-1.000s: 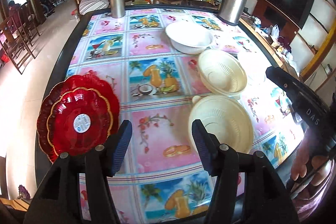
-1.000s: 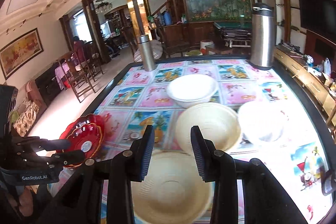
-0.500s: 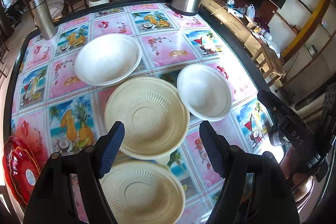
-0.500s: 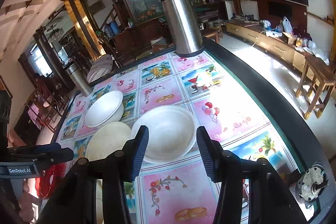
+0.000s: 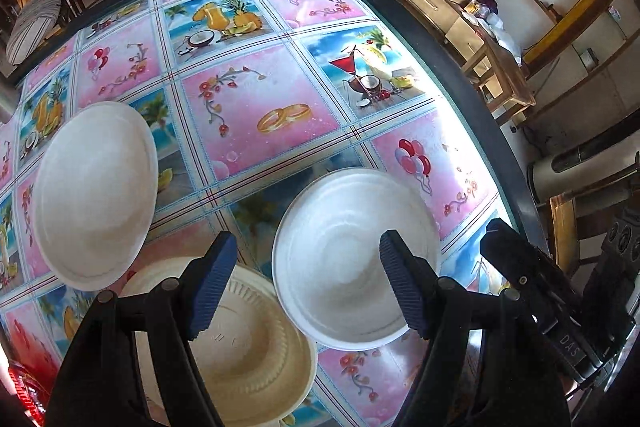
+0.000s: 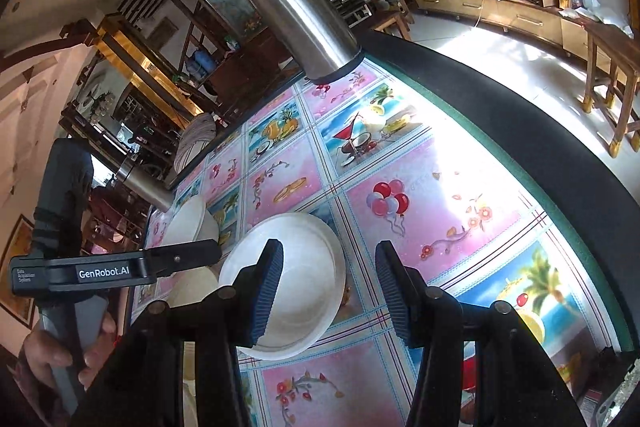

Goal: Organize plates and bowls
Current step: 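Grasp the white foam plate rim with the right tool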

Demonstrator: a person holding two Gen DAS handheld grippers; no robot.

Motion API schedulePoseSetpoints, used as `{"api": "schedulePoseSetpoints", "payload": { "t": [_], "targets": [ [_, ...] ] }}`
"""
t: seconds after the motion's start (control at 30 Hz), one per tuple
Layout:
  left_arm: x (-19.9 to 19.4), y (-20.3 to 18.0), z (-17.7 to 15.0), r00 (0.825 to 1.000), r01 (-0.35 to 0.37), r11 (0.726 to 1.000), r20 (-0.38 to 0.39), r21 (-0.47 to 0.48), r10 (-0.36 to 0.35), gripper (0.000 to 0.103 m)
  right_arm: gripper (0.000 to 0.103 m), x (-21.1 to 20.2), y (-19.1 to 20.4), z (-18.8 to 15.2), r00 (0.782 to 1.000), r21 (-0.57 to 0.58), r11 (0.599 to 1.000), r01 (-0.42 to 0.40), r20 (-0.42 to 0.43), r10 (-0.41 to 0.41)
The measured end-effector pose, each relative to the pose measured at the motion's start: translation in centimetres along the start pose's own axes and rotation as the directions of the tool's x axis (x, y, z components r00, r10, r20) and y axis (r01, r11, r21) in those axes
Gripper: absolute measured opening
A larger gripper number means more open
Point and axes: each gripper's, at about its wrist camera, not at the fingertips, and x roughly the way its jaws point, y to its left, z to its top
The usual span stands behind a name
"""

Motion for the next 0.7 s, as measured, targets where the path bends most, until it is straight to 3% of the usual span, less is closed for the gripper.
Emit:
{"api": "schedulePoseSetpoints", "payload": {
  "t": [0.23,0.53,0.7],
  "targets": [
    [2.7,-0.4,0.9,0.999,0.012,1.0,-0.053,0.029,-0.01,0.073,0.051,2.3,-0.7,-0.6,0.993,0.05,0.996,-0.069,-0.092,0.073],
    [4.7,-0.1,0.8,0.994,0.061,0.998,-0.096,0.031,-0.058,0.073,0.051,4.4,-1.3,-1.2,0.985,0.107,0.992,-0.067,-0.149,0.082],
    [4.3,0.0,0.7,0.994,0.08,0.996,-0.082,0.039,-0.077,0.073,0.046,5.4,-1.3,-1.7,0.977,0.143,0.986,-0.087,-0.181,0.113]
  ]
}}
